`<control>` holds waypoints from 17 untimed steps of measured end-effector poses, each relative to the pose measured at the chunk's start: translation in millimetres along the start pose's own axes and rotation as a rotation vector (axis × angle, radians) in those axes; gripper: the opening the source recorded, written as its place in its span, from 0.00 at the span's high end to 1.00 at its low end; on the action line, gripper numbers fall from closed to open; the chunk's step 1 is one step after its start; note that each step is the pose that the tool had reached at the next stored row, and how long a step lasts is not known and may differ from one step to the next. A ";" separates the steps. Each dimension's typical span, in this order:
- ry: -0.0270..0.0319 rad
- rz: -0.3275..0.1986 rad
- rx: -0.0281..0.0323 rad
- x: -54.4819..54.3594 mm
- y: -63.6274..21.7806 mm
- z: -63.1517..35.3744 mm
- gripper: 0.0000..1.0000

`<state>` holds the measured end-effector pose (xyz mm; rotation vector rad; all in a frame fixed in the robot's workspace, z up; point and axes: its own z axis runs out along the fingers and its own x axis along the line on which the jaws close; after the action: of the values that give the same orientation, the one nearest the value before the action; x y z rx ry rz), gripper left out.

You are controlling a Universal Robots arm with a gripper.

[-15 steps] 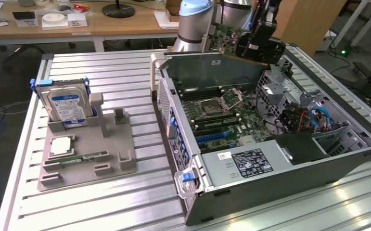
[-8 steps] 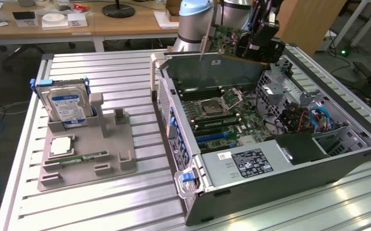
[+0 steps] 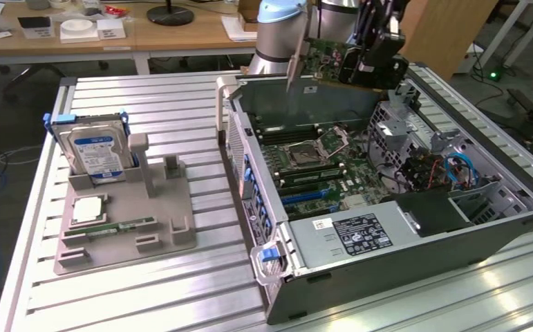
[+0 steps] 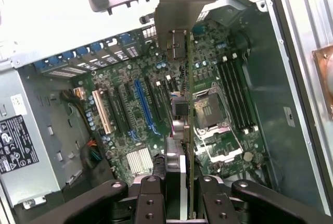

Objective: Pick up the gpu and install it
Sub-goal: 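Insert the gpu into the slot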

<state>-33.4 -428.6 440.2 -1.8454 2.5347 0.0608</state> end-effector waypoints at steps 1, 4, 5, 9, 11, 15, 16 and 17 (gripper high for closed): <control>0.0004 -0.011 -0.0003 0.0 0.0 0.0 0.72; 0.0013 -0.045 -0.0012 0.2 0.1 0.2 0.72; 0.0016 -0.057 -0.0014 0.3 0.1 0.3 0.72; 0.0023 -0.095 -0.0018 1.3 0.3 0.7 0.72; 0.0031 -0.115 -0.0023 1.6 0.4 0.7 0.72; 0.0042 -0.159 -0.0032 2.1 0.6 1.0 0.72; 0.0045 -0.171 -0.0034 2.1 0.6 1.0 0.72; 0.0048 -0.183 -0.0037 2.2 0.7 1.1 0.72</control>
<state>-34.7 -430.4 439.0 -2.0706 2.3577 0.0601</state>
